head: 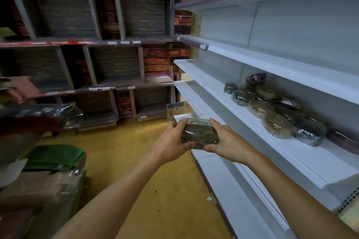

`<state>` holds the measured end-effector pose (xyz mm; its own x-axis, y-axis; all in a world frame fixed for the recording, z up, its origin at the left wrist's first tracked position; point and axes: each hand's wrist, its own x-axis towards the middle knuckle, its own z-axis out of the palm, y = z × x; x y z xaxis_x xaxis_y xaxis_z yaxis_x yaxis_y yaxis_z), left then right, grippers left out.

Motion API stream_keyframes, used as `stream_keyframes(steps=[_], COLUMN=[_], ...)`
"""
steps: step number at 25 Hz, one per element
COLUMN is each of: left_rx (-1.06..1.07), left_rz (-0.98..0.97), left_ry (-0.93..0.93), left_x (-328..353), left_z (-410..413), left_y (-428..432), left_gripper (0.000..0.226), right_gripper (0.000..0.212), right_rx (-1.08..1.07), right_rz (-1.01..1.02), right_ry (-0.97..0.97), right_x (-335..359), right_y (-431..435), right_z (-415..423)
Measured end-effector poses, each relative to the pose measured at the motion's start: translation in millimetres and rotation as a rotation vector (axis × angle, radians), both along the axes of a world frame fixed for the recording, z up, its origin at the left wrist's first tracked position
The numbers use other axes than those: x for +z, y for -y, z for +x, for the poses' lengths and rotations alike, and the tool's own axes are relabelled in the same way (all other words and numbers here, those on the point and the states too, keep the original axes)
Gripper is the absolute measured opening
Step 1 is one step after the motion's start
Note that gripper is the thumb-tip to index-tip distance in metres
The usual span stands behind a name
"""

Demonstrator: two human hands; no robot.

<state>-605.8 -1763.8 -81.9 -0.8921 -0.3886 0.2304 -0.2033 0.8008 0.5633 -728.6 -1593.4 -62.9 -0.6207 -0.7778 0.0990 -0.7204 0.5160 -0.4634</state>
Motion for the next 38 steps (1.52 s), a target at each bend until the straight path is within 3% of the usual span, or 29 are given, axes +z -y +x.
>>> stream_keyframes(steps=[13,28,32,38], left_rx=[-0.251,-0.125,-0.135,-0.236], left_rz=[-0.026,-0.047,-0.040,-0.016], left_ry=[-0.036,0.069,0.029,0.000], left_x=[20,5,15,24], left_z=[-124,-279,-322,-393], left_y=[88,227,238,241], left_gripper=[0.080,0.083,0.080,0.080], right_gripper=[0.081,0.081,0.079,0.095], right_rx=[-0.281,-0.140,-0.164,-0.285], right_rz=[-0.014,-0.024,-0.015,0.001], right_ry=[-0.039,0.039,0.007,-0.021], right_x=[14,-8,8,20], right_y=[59,212,222,214], right_z=[-86,-260,-302,-354])
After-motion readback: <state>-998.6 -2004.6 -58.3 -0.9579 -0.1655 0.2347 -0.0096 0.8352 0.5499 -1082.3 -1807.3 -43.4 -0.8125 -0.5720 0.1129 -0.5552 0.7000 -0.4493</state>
